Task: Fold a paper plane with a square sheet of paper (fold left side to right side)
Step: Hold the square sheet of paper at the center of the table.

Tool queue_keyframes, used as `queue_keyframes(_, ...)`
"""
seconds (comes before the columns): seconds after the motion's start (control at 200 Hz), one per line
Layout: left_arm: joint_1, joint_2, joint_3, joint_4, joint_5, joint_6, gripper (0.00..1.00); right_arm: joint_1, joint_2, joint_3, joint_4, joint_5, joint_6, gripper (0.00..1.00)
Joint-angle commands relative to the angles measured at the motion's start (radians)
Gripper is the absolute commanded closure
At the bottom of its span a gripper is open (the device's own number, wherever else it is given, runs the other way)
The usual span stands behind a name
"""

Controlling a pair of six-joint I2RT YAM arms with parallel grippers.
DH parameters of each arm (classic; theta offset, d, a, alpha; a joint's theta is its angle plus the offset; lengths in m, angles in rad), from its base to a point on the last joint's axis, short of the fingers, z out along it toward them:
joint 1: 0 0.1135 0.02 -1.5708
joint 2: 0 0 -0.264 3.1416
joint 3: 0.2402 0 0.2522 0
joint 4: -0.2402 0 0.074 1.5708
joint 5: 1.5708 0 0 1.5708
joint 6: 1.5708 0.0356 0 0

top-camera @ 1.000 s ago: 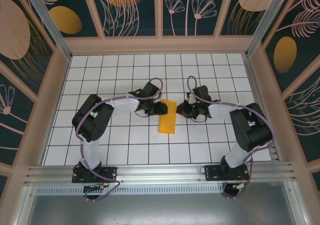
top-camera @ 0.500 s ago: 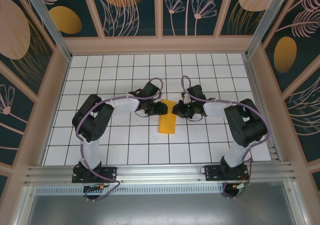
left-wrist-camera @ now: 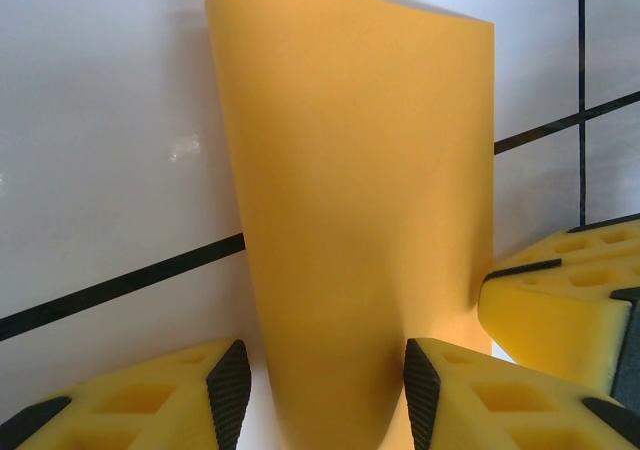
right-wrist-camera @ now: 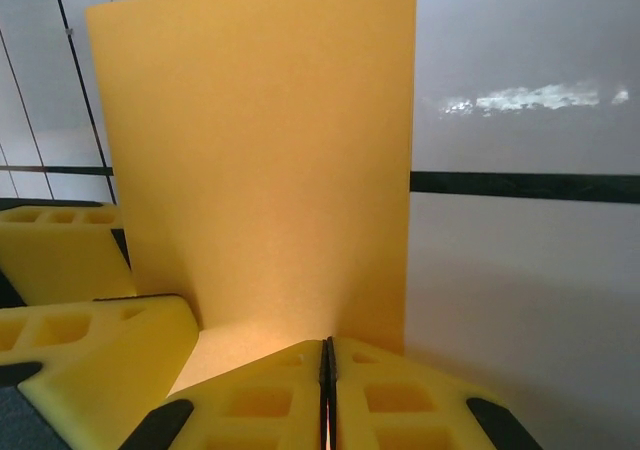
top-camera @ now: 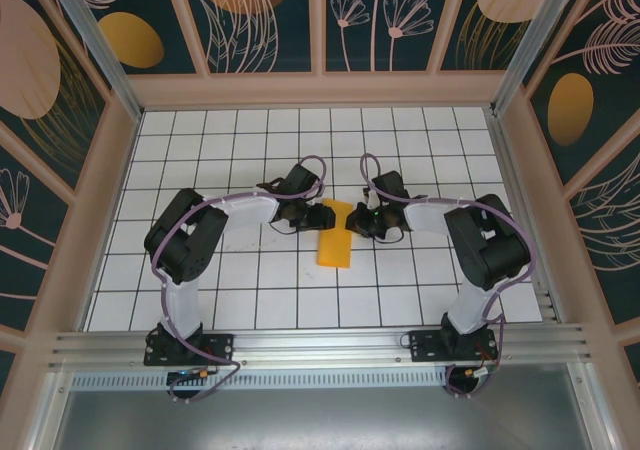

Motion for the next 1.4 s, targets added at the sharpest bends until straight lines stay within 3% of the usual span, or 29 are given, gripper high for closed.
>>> queue_keyframes(0.0, -0.006, 0.053, 0.001, -0.033, -0.037, 0.021, 0.51, 0.01, 0.019, 0.03, -0.036, 0.021, -0.025, 0.88)
queue_keyframes(0.47, -0.006, 0.038, 0.002, -0.034, -0.055, 0.023, 0.5, 0.017, 0.053, 0.036, -0.076, 0.049, -0.045, 0.88)
queue_keyframes(0.916, 0.032, -0.167, 0.043, -0.129, -0.225, 0.058, 0.39, 0.021, 0.062, 0.034, -0.081, 0.055, -0.05, 0.88)
queue_keyframes(1.016, 0.047, -0.214, 0.032, -0.098, -0.151, 0.054, 0.4, 0.021, 0.063, 0.035, -0.083, 0.055, -0.051, 0.88)
queue_keyframes(1.226, 0.044, -0.195, -0.017, 0.09, 0.158, -0.039, 0.51, 0.023, 0.063, 0.036, -0.087, 0.061, -0.053, 0.88)
queue_keyframes(1.396, 0.031, -0.152, -0.056, 0.177, 0.239, -0.086, 0.54, 0.024, 0.064, 0.036, -0.089, 0.061, -0.053, 0.88)
